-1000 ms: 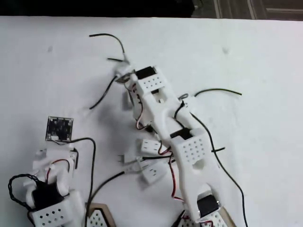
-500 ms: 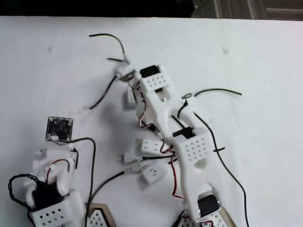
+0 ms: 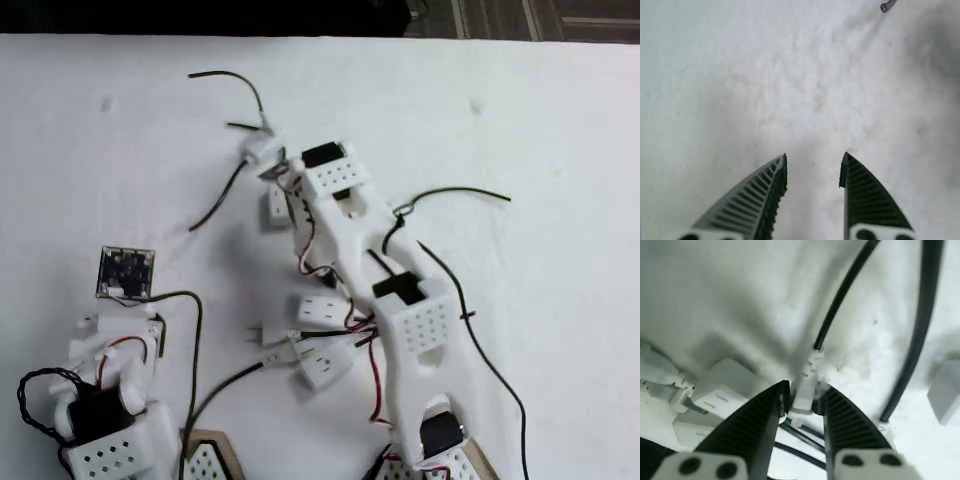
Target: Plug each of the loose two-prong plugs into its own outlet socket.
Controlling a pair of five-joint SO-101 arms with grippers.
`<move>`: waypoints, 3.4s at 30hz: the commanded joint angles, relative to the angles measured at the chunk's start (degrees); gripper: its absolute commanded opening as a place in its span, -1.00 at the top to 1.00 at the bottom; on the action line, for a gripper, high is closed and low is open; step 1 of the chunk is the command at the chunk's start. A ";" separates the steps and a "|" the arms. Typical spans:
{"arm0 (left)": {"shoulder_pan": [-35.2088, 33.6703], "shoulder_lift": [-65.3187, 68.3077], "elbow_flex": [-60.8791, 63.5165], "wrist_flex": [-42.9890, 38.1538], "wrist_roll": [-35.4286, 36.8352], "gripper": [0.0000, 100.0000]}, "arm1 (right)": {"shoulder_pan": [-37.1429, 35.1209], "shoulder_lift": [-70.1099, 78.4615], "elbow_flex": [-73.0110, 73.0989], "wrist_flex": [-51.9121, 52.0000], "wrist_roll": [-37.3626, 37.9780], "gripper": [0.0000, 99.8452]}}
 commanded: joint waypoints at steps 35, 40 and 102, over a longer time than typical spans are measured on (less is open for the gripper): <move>-0.13 -0.31 -0.18 -0.18 -0.62 0.63 | 0.75 -43.56 21.80 -0.31 -3.52 0.96; 2.33 -0.31 -0.62 -0.26 -0.53 0.63 | 3.74 -52.53 31.38 -8.04 -6.86 0.96; 37.41 131.74 -101.63 -10.90 29.89 0.46 | 19.21 -65.01 58.55 -38.37 -13.98 0.96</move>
